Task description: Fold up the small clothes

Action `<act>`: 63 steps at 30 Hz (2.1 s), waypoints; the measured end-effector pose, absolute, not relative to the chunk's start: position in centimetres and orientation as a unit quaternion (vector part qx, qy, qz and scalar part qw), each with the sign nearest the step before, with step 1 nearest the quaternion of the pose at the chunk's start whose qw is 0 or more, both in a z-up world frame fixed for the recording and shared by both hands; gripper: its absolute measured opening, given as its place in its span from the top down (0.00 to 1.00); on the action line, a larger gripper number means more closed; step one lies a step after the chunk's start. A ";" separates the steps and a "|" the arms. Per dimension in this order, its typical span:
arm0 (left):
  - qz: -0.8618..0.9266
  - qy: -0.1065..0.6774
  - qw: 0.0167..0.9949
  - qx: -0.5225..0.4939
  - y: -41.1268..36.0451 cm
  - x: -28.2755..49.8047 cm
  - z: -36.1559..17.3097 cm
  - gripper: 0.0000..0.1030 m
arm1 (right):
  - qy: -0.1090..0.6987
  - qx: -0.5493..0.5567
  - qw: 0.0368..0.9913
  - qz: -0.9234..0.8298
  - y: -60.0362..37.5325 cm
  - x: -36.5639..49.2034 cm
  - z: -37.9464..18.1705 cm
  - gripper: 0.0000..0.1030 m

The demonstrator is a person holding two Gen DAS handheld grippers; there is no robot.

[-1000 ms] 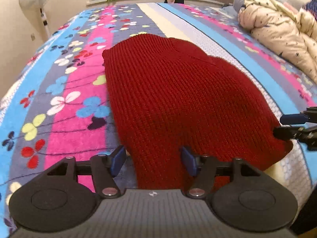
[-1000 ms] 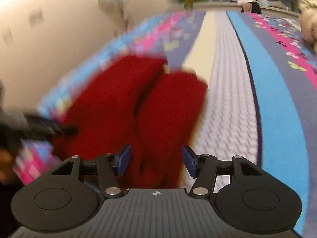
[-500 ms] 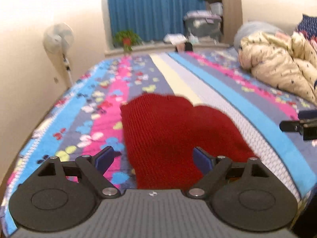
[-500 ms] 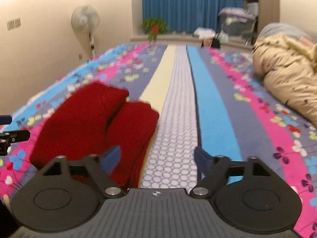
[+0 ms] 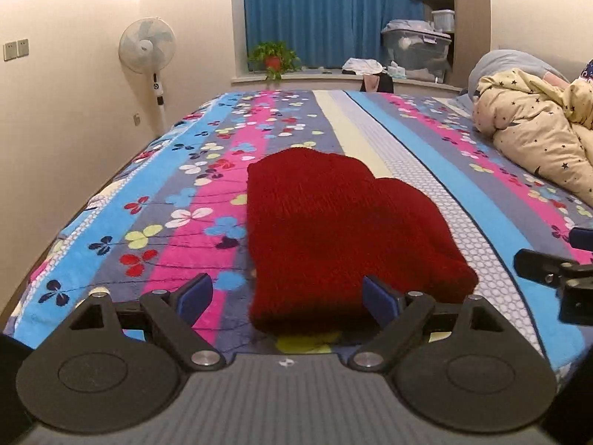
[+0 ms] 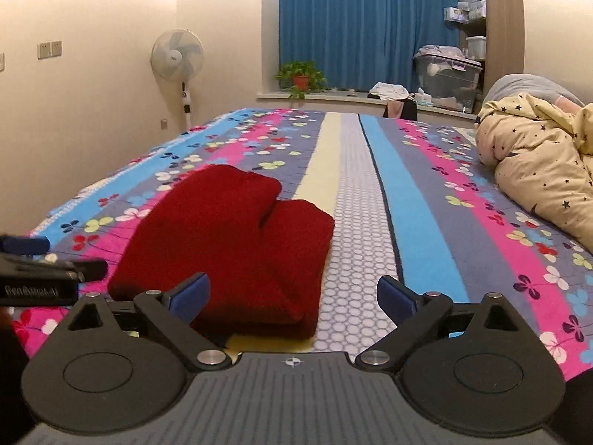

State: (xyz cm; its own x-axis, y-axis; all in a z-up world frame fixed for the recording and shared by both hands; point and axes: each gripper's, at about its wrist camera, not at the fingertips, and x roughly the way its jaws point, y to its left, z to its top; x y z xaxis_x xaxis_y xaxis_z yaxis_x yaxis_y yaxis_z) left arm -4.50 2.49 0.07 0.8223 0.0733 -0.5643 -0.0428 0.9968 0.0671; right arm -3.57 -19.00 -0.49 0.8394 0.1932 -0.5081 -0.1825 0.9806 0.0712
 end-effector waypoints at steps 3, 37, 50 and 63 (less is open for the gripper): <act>0.030 0.313 0.949 0.010 3.0 -4.1 -0.2 0.12 | 0.273 0.025 0.958 0.090 -19.4 -3.4 -0.6 0.06; 0.007 0.326 0.945 0.015 2.7 -3.8 -1.1 0.12 | 0.296 0.034 0.950 0.096 -19.3 -3.0 -1.5 0.06; 0.007 0.326 0.945 0.013 2.6 -3.8 -1.1 0.12 | 0.297 0.033 0.949 0.097 -19.2 -3.1 -1.4 0.06; 0.007 0.326 0.945 0.014 2.6 -3.9 -1.1 0.12 | 0.298 0.031 0.949 0.098 -19.3 -3.1 -1.4 0.06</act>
